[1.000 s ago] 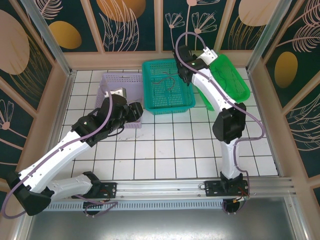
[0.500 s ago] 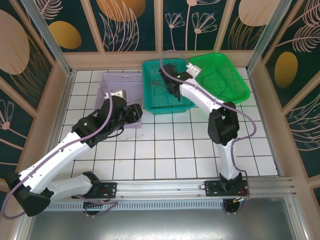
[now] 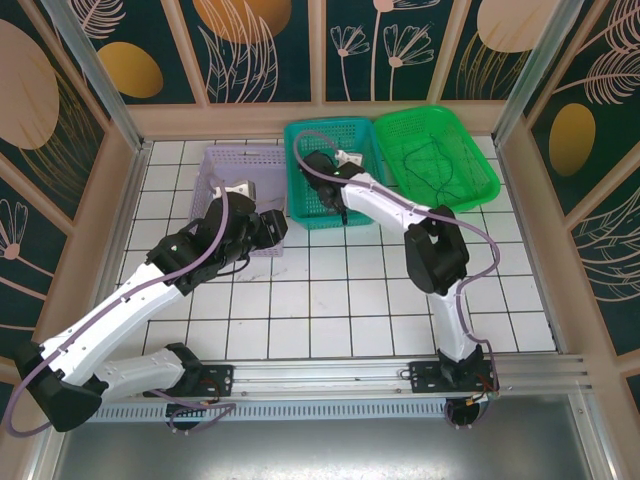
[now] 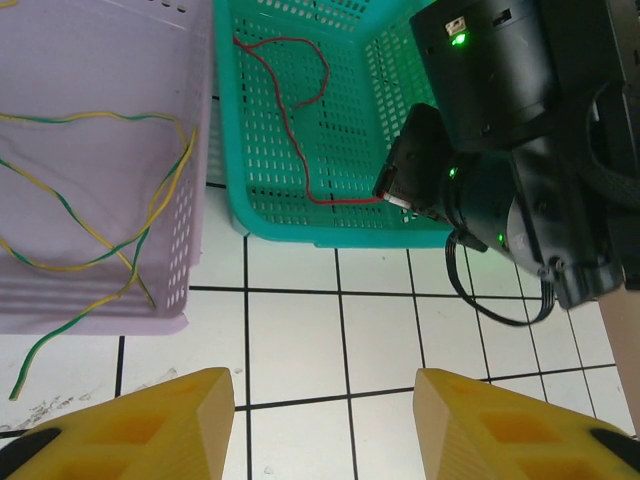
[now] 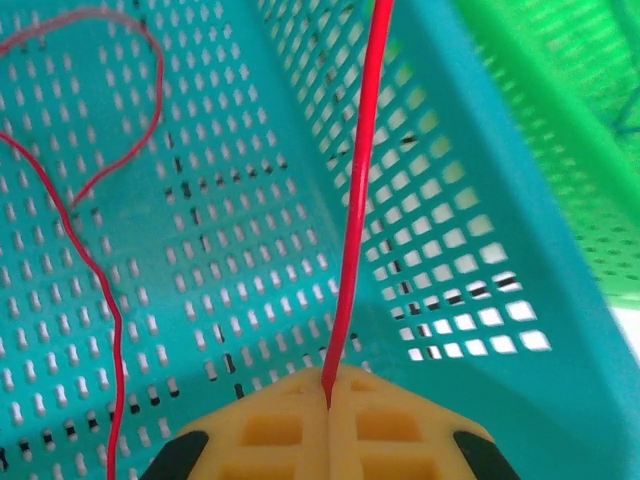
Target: Untangle the cables
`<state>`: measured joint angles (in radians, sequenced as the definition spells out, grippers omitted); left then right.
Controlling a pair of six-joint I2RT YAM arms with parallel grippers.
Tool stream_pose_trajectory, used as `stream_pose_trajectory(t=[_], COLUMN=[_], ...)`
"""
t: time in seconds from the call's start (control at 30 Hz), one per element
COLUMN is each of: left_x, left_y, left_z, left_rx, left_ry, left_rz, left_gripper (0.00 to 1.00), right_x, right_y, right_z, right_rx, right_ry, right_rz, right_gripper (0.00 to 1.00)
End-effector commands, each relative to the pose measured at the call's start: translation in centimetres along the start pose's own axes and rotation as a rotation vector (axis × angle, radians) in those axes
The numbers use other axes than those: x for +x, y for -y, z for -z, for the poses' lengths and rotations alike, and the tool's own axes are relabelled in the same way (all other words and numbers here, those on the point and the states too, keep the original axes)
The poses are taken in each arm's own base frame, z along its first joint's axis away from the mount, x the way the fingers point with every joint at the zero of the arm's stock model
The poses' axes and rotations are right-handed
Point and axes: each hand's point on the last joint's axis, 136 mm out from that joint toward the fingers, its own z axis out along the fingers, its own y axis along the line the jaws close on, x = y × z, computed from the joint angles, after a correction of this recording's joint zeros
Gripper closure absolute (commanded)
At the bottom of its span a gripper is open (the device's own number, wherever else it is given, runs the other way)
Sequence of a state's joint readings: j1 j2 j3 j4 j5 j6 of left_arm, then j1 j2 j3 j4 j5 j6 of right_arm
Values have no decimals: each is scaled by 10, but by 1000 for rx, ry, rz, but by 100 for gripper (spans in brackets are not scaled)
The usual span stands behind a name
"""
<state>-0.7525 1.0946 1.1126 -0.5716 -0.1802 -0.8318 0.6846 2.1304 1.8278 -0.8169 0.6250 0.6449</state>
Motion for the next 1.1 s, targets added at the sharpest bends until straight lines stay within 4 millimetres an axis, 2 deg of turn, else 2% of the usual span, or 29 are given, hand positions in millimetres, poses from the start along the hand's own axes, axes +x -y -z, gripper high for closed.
stream_pose_trajectory(t=[0.0, 0.1, 0.27, 0.33, 0.47, 0.6, 0.87, 1.07], left_x=[-3, -3, -5, -6, -7, -7, -11, -24], left_y=[4, 4, 4, 5, 7, 8, 8, 6], left_z=[0, 1, 2, 1, -1, -3, -6, -3], left_rx=[23, 21, 17, 17, 16, 12, 7, 0], left_ry=[10, 10, 17, 18, 17, 15, 23, 46], left_rz=[-6, -9, -14, -16, -19, -23, -16, 17], left_gripper=[48, 49, 48, 49, 48, 48, 46, 42], right_x=[10, 14, 5, 5, -2, -22, -62, -95], right_y=[-20, -33, -28, -22, -12, -8, 6, 33], right_z=[-26, -34, -51, -58, -59, -42, 2, 42], right_rx=[-196, -343, -438, -410, -343, -329, -343, -335], right_ry=[-157, -257, -350, -376, -347, -270, -170, -51], right_rz=[72, 91, 70, 61, 67, 68, 33, -31], right_gripper=[100, 100, 100, 93, 68, 52, 42, 37])
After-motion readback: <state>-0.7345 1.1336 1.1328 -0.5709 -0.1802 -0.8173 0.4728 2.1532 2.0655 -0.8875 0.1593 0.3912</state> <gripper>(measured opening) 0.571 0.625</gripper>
